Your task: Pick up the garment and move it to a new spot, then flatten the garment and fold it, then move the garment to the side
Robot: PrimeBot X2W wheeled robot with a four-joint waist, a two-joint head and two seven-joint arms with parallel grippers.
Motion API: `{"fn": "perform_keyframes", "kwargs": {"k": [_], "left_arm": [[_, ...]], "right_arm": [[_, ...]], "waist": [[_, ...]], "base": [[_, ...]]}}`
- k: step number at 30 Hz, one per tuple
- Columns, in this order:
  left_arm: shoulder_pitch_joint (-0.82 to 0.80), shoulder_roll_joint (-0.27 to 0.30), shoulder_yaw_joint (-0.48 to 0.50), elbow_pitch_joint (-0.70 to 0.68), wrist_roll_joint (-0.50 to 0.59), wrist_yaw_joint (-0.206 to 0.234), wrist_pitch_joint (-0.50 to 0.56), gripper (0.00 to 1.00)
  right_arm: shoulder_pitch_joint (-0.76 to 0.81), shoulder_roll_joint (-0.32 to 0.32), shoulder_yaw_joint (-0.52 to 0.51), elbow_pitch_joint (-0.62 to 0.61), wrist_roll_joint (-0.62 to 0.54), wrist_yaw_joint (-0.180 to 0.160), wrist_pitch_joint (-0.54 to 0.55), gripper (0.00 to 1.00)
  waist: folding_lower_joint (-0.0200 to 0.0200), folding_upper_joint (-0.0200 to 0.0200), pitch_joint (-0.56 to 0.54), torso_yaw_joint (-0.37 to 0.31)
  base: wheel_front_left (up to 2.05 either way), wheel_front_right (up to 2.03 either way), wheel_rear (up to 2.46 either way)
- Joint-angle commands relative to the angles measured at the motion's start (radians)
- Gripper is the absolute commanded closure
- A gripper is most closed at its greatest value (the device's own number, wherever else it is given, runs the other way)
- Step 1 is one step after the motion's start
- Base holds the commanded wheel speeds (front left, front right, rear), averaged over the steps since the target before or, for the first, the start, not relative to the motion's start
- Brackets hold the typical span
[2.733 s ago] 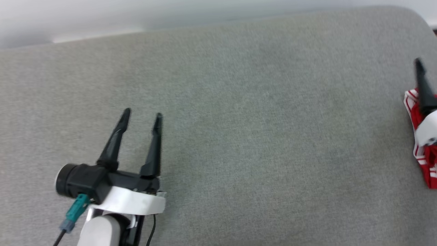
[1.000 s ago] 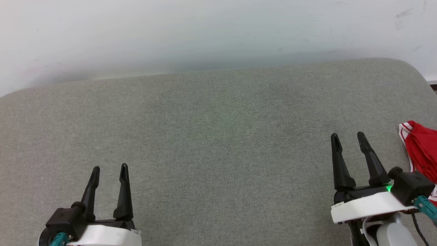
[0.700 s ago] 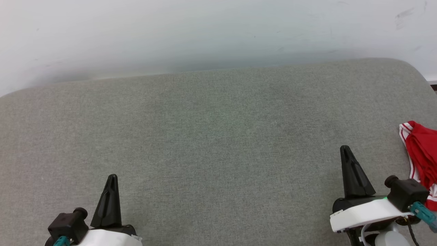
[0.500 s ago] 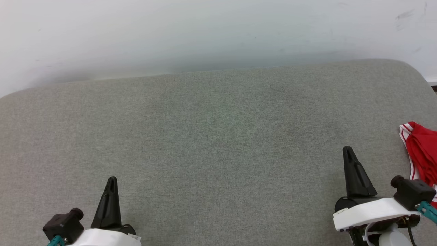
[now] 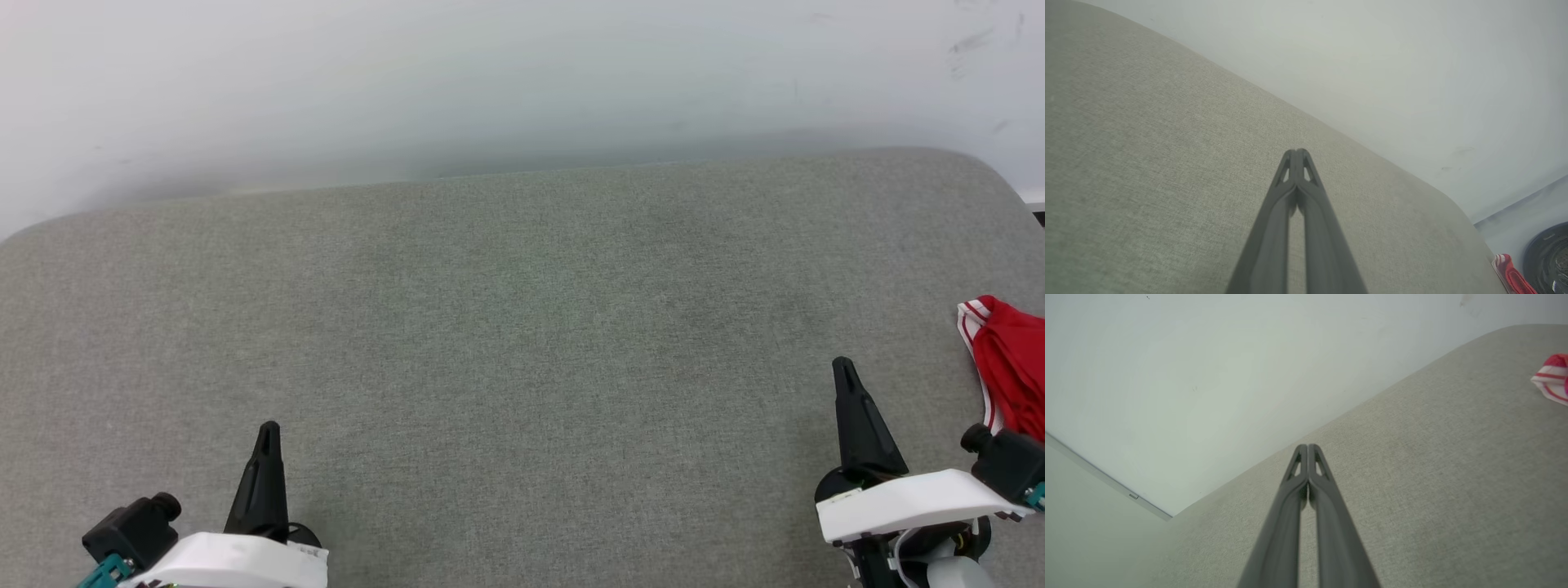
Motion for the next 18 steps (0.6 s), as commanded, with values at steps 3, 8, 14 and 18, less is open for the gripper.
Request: {"fn": "perform_keyframes", "kwargs": {"k": [3, 8, 14, 18], "left_arm": [[-0.033, 0.008, 0.001, -0.005, -0.056, -0.004, 0.012, 1.0], [-0.044, 0.01, 0.002, 0.006, -0.128, -0.005, 0.031, 1.0], [-0.055, 0.011, 0.004, 0.021, -0.223, -0.006, 0.055, 1.0], [-0.061, 0.012, 0.005, 0.027, -0.261, -0.007, 0.065, 1.0]], "right_arm": [[-0.02, -0.011, -0.007, -0.009, 0.058, 0.0, 0.012, 1.0], [-0.021, -0.013, -0.012, -0.005, 0.131, 0.0, 0.029, 1.0], [-0.023, -0.015, -0.02, 0.002, 0.226, 0.0, 0.052, 1.0], [-0.024, -0.016, -0.023, 0.005, 0.264, 0.0, 0.062, 1.0]], "waist": [[-0.0001, 0.0, -0.002, 0.001], [-0.0001, 0.0, -0.004, 0.003], [-0.0001, 0.0, -0.009, 0.005], [-0.0001, 0.0, -0.01, 0.007]], "base": [[0.0, 0.0, 0.0], [0.0, 0.0, 0.0], [0.0, 0.0, 0.0], [0.0, 0.0, 0.0]]}}
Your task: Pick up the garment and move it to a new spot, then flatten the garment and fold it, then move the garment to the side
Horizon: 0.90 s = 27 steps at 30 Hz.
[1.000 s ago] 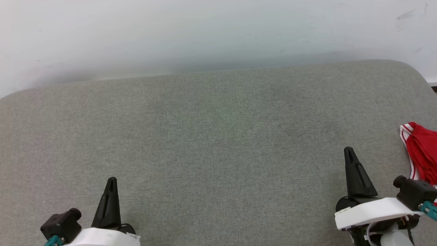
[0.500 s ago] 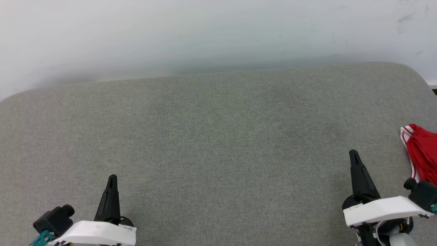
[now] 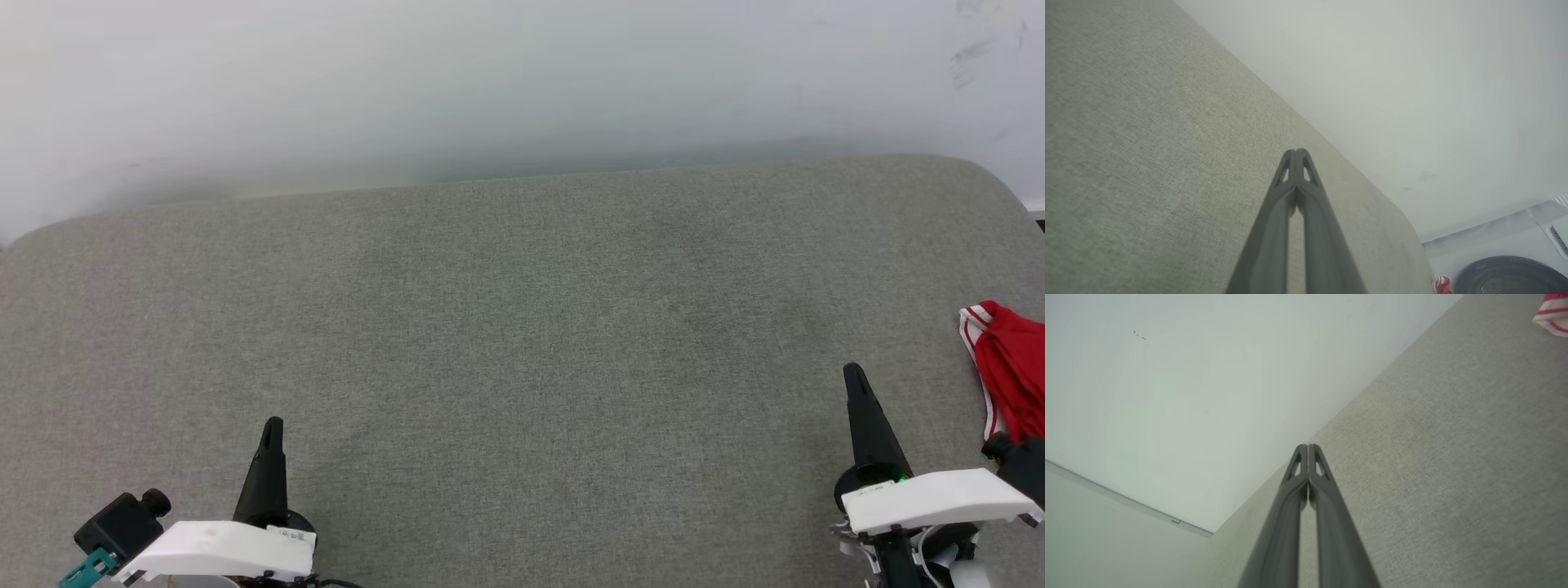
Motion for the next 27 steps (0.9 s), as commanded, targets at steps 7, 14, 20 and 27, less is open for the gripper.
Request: {"fn": "perform_keyframes", "kwargs": {"k": [7, 14, 20, 27], "left_arm": [[-0.037, 0.009, 0.004, 0.007, -0.108, -0.005, 0.028, 1.0], [-0.05, 0.009, 0.007, 0.02, -0.186, -0.006, 0.049, 1.0], [-0.057, 0.01, 0.009, 0.031, -0.249, -0.006, 0.066, 1.0], [-0.068, 0.01, 0.012, 0.042, -0.317, -0.008, 0.085, 1.0]], "right_arm": [[-0.024, -0.01, -0.013, -0.002, 0.11, 0.0, 0.027, 1.0], [-0.025, -0.01, -0.021, 0.003, 0.187, 0.0, 0.048, 1.0], [-0.027, -0.011, -0.028, 0.008, 0.249, 0.0, 0.065, 1.0], [-0.028, -0.01, -0.036, 0.013, 0.317, 0.0, 0.084, 1.0]], "waist": [[-0.0001, 0.0, -0.005, 0.003], [-0.0001, 0.0, -0.009, 0.006], [-0.0001, 0.0, -0.012, 0.008], [-0.0001, 0.0, -0.016, 0.01]], "base": [[0.0, 0.0, 0.0], [0.0, 0.0, 0.0], [0.0, 0.0, 0.0], [0.0, 0.0, 0.0]]}}
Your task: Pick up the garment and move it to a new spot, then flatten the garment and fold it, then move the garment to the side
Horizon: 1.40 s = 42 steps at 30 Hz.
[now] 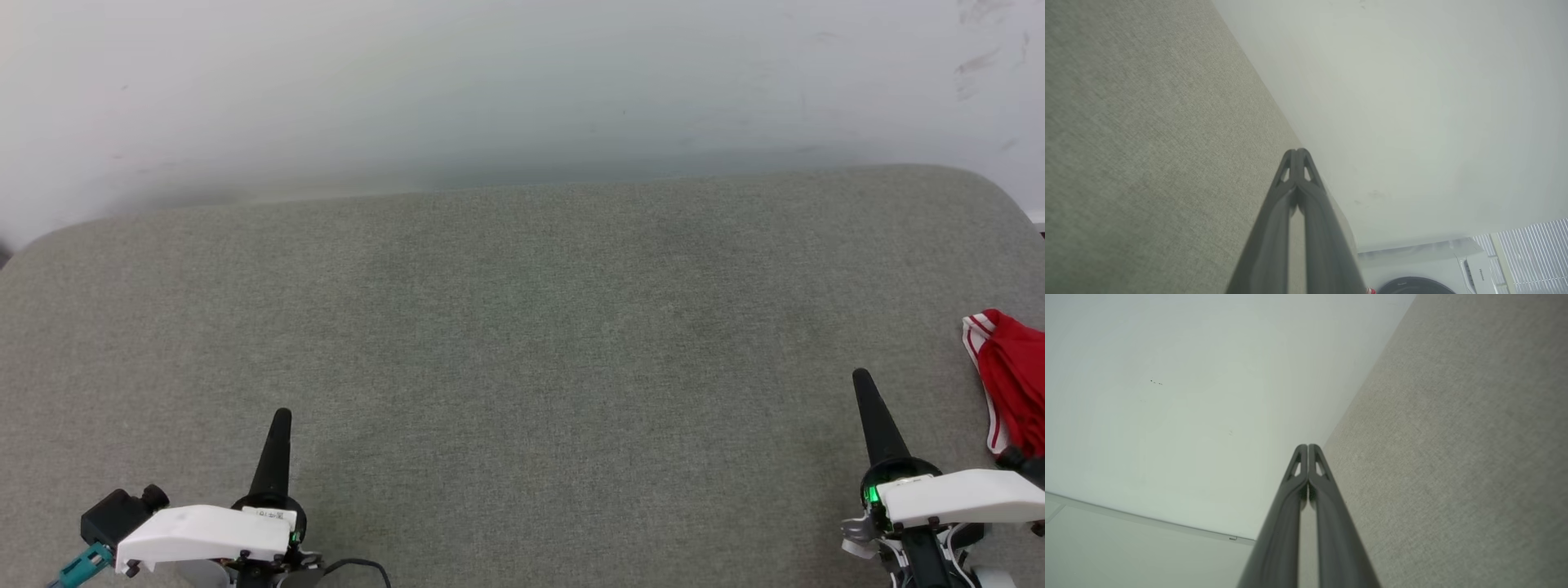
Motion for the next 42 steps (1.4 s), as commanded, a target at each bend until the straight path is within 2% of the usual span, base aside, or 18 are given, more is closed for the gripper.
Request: {"fn": "perform_keyframes", "kwargs": {"k": [1, 42], "left_arm": [[-0.024, 0.007, 0.005, -0.003, -0.021, -0.005, 0.005, 1.0], [-0.067, 0.004, 0.02, 0.054, -0.346, -0.008, 0.099, 1.0]], "right_arm": [[-0.023, -0.007, -0.004, -0.005, 0.023, 0.0, 0.005, 1.0], [-0.026, 0.001, -0.05, 0.022, 0.341, 0.0, 0.103, 1.0]], "waist": [[0.0, 0.0, -0.001, 0.0], [0.0, 0.0, -0.025, 0.016]], "base": [[0.0, 0.0, 0.0], [0.0, 0.0, 0.0]]}}
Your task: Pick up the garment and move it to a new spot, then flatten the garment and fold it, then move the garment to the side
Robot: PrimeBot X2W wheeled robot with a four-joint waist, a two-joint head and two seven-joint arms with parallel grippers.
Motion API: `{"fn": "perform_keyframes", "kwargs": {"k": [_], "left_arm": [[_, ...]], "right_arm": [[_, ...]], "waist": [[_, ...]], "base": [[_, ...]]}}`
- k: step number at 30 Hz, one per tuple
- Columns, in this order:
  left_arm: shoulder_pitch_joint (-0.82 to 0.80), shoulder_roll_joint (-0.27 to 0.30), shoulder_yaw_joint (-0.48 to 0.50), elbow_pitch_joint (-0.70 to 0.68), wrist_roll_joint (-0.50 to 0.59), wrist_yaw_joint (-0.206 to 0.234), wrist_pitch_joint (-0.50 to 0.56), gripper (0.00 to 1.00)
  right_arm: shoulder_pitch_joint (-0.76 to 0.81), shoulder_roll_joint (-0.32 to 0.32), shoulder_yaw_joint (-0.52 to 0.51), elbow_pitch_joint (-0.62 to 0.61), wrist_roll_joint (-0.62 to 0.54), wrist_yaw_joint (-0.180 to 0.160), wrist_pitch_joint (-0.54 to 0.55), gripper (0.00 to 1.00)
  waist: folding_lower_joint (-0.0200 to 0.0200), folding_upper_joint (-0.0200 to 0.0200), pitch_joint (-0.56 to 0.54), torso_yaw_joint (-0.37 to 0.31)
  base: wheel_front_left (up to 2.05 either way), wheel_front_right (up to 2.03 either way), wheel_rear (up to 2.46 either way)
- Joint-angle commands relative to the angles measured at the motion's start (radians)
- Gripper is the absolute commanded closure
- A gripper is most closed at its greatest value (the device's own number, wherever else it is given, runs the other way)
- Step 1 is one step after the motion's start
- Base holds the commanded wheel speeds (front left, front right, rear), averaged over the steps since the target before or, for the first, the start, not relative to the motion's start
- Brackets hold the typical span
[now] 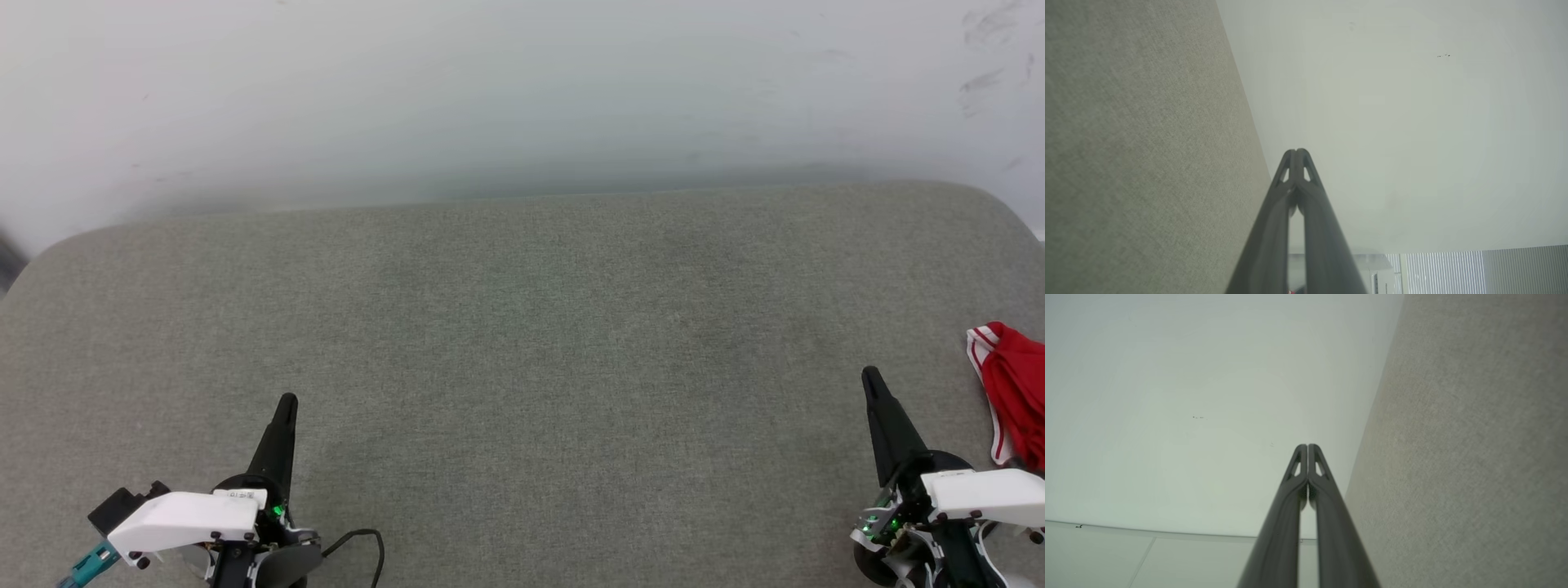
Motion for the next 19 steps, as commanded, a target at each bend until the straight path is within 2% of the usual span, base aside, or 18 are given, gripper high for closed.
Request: {"fn": "perform_keyframes", "kwargs": {"k": [1, 19], "left_arm": [[-0.016, 0.004, 0.001, 0.003, -0.02, -0.003, 0.007, 1.0], [-0.024, 0.002, 0.007, 0.017, -0.1, -0.004, 0.033, 1.0]], "right_arm": [[-0.012, 0.0, -0.004, 0.002, 0.022, 0.0, 0.007, 1.0], [-0.014, 0.005, -0.019, 0.009, 0.099, 0.0, 0.035, 1.0]], "waist": [[0.0, 0.0, -0.001, 0.001], [0.0, 0.0, -0.009, 0.006]], "base": [[0.0, 0.0, 0.0], [0.0, 0.0, 0.0]]}}
